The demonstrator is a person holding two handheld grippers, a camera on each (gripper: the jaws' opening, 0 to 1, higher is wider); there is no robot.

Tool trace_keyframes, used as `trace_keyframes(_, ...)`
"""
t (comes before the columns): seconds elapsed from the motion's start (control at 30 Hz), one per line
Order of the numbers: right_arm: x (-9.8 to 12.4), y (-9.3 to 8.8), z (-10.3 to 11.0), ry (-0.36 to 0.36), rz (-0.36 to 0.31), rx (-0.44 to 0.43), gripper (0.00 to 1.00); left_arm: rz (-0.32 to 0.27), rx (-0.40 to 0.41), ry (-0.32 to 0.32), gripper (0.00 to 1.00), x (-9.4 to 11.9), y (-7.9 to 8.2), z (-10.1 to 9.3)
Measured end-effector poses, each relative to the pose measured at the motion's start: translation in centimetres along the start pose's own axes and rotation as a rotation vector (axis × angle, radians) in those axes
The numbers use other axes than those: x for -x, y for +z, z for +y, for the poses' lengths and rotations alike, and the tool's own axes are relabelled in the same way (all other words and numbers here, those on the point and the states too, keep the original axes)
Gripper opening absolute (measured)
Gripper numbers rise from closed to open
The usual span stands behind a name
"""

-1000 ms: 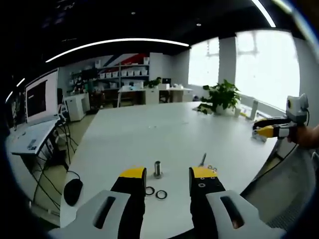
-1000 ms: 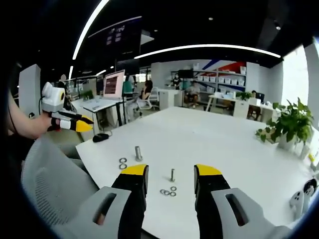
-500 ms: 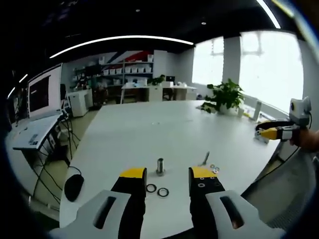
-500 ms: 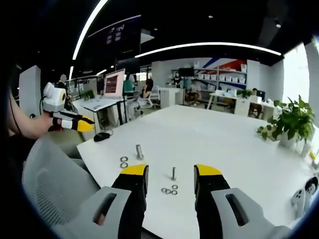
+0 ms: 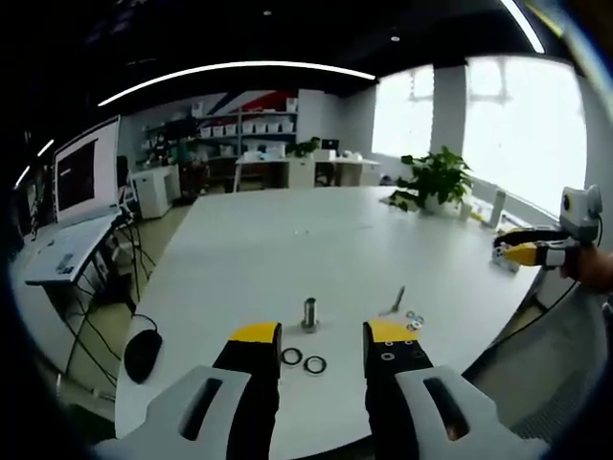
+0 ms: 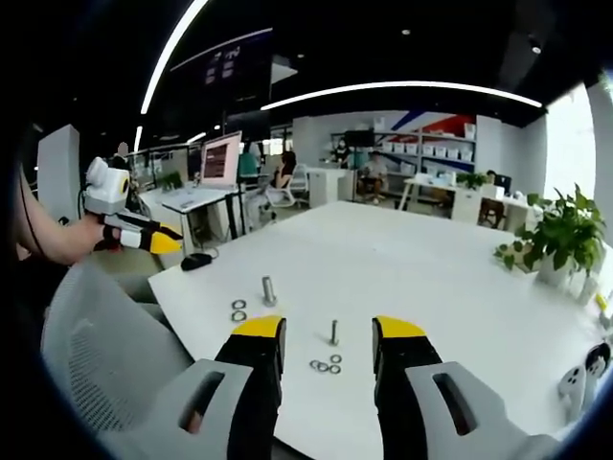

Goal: Place the washer onto the threaded stud by aligning its center hole with the stud, sliding it down to the base, and recovering from edge contact or off-axis alignment until the washer reaches the visible bottom stop.

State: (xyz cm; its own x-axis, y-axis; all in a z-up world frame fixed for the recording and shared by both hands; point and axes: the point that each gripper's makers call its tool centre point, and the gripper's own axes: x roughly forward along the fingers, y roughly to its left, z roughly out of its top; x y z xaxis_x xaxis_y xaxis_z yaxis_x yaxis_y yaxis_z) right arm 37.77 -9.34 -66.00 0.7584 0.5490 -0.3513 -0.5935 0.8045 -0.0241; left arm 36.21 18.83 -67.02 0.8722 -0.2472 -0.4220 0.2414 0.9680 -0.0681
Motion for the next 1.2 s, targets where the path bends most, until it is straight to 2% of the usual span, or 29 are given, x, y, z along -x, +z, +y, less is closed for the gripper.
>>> trace_keyframes(0.33, 0.1, 0.2, -0.2, -0.001, -0.011, -0.012, 0.38, 0.017, -0.007, -0.001, 0.33, -0.4, -0.2, 0.1)
trace_keyframes(0.6, 0.1, 0.2, -0.1, 0.006, -0.011, -0.017, 0.38, 0.037, 0.038, 0.019, 0.35, -0.6, -0.3, 0.8)
trace_keyframes(0.7, 0.1, 0.2, -0.2, 0.000, -0.013, -0.017, 0.38, 0.049, 0.062, 0.010, 0.40, -1.0, -0.5, 0.9)
trace_keyframes(0.83, 0.2, 0.3, -0.4, -0.007, -0.017, -0.020, 0.38, 0.063, 0.067, 0.002, 0.39, -1.3, -0.4, 0.8)
trace_keyframes(1.1, 0.1, 0.1, -0.1, 0.010, -0.010, -0.023, 0.38, 0.152, 0.061, 0.002, 0.39, -2.7, -1.4, 1.1)
trace_keyframes(1.2, 0.1, 0.2, -0.2, 0.010, -0.013, -0.027, 0.38, 0.169, 0.078, -0.002, 0.39, -3.5, -1.6, 1.1)
